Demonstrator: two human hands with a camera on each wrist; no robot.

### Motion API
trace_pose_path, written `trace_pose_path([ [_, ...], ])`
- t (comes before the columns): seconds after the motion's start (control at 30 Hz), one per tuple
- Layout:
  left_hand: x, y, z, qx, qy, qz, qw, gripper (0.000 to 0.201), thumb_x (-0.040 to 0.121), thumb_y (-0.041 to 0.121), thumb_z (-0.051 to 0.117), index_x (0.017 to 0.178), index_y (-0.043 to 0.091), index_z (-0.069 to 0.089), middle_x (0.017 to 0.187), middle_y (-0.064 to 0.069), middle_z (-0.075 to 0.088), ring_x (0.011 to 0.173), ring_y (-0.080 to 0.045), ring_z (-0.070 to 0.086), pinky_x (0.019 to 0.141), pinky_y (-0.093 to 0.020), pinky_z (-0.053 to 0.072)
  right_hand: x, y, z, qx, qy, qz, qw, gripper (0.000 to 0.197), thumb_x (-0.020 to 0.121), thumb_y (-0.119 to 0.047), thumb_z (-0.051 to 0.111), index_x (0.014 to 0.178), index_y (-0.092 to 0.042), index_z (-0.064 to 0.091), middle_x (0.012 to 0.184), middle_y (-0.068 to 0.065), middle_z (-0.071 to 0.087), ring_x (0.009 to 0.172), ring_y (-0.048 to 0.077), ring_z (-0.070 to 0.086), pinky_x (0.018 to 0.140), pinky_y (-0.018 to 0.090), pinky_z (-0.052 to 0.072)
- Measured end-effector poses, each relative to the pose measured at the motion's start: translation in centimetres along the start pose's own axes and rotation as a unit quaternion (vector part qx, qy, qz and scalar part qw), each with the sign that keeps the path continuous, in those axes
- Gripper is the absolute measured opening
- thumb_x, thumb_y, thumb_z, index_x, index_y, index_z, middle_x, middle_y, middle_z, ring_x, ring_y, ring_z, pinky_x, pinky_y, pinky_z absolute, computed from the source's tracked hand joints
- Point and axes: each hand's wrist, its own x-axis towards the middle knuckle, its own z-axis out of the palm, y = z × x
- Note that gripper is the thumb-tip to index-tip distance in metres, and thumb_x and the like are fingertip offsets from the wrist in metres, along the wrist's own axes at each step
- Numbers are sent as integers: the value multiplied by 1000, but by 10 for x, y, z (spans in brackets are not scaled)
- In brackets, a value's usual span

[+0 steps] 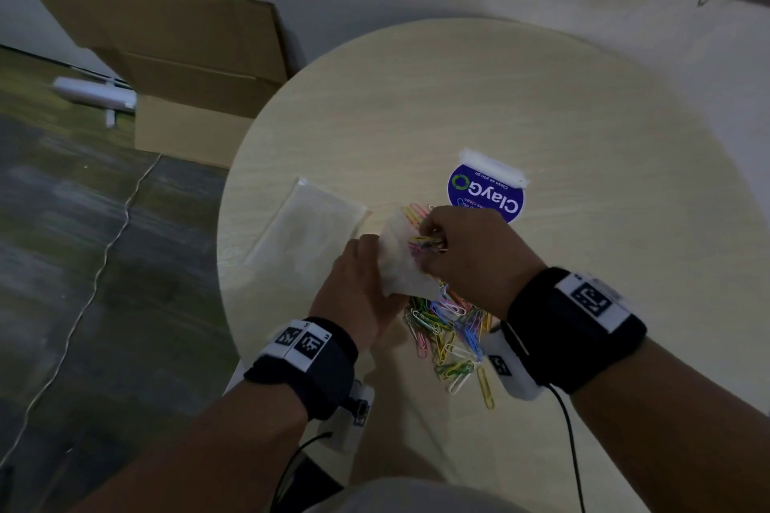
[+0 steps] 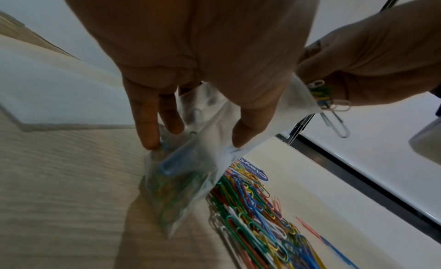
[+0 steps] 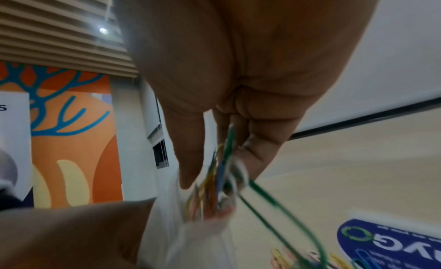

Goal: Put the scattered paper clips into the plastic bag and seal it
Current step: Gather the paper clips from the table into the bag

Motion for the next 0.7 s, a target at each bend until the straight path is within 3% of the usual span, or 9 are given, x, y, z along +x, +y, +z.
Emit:
trace_pose_path([
  [0.07, 2, 1, 0, -5, -4, -8, 1000, 62, 70, 42, 68, 119, 12, 45, 112, -8, 49, 103, -35, 53, 82, -44, 47, 4, -5, -5, -17, -14, -20, 1000, 36, 83, -29, 68, 116, -15, 65, 111, 4, 70, 104, 23, 62, 90, 34, 47],
  [0.13, 2, 0, 1, -11, -4, -12, 1000, 66, 68, 49, 61, 121, 13, 44, 112, -7, 48, 102, -34, 54, 83, -42, 47, 5, -8, -12, 62, -20, -14, 998, 36, 86, -21, 67, 121, -12, 65, 114, 2, 70, 104, 15, 65, 92, 32, 50],
  [0.2, 0, -4, 1, -26, -2, -14, 1000, 69, 69, 45, 64, 126, 12, 42, 113, -7, 49, 100, -33, 55, 81, -40, 47, 2, -5, -18, 229, -22, 30, 973, 32, 86, -5, 63, 117, -8, 66, 104, 2, 73, 90, 12, 70, 81, 32, 59],
  [0.27, -1, -8, 1, -39, -1, -3, 999, 70, 71, 38, 69, 129, 11, 40, 115, -8, 49, 100, -34, 56, 82, -42, 49, -1, 3, -20, 311, 15, 66, 948, 23, 86, -2, 62, 106, -10, 69, 89, 3, 75, 78, 15, 72, 72, 36, 61],
  [0.37, -2, -8, -1, -51, -6, -12, 999, 67, 73, 32, 75, 127, 13, 40, 120, -7, 49, 107, -32, 55, 88, -48, 50, -3, 21, -9, 229, 76, 89, 966, 9, 82, -21, 71, 91, -21, 69, 77, -3, 73, 68, 10, 68, 67, 35, 58],
  [0.43, -2, -6, -3, -68, -10, -25, 997, 68, 73, 29, 78, 127, 16, 40, 121, -5, 48, 110, -29, 55, 89, -47, 51, -5, 25, 5, 158, 28, 97, 982, 16, 79, -35, 73, 87, -23, 67, 77, -7, 70, 69, 5, 63, 64, 26, 49],
  [0.57, -10, -2, -18, -78, -13, -23, 997, 82, 70, 42, 77, 138, 31, 32, 133, 4, 38, 105, -23, 58, 86, -42, 53, -9, 25, 24, 108, 12, 87, 990, 14, 81, -29, 66, 75, -16, 66, 72, -3, 68, 70, 12, 62, 63, 27, 43],
  [0.63, -15, 5, -33, -107, 45, -20, 993, 65, 71, 46, 67, 128, 35, 40, 125, 8, 43, 91, -17, 58, 76, -37, 52, -10, 25, 24, 142, 34, 109, 983, 13, 81, -27, 65, 73, -17, 66, 68, -3, 69, 66, 12, 65, 64, 28, 50],
  [0.7, -15, 19, -45, -142, 103, -30, 984, 34, 75, 50, 58, 101, 30, 50, 101, 7, 55, 75, -16, 56, 68, -36, 49, -12, 22, 24, 174, 41, 118, 977, 12, 81, -25, 65, 72, -17, 67, 67, -2, 70, 63, 12, 67, 67, 34, 56],
])
